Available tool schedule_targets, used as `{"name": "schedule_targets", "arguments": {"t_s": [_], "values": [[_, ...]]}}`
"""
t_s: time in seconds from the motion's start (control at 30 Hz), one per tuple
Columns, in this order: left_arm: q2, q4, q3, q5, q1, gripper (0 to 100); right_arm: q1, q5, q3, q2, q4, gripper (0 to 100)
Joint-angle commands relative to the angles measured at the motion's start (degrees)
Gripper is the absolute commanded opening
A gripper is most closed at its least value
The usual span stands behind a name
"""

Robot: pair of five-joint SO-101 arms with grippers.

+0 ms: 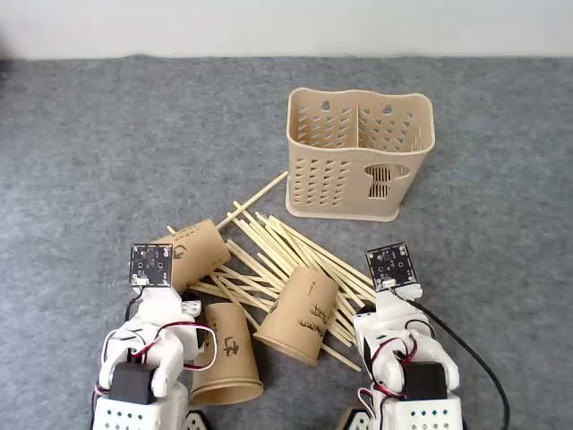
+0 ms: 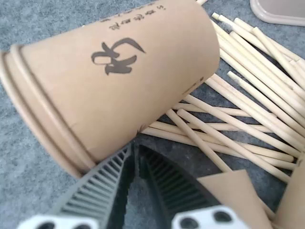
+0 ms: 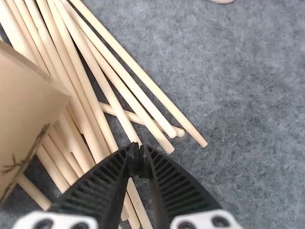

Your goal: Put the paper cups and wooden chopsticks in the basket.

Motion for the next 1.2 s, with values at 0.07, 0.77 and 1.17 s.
{"name": "schedule_targets", "arguments": {"t_s": [0.07,0.77,1.17], "values": [[-0.79,0.26,-0.57,0.18,-0.09,1,0.22,0.70,0.97,-0.40,0.57,0.9],[-0.79,-0.18,-1.19,0.09,0.35,2,-0.66,0.44,0.97,-0.40,0.57,0.9],[-0.79,0.26,-17.80,-0.09,-1.76,2,7.96,0.79,-10.20,-0.48,0.04,1.1]]}}
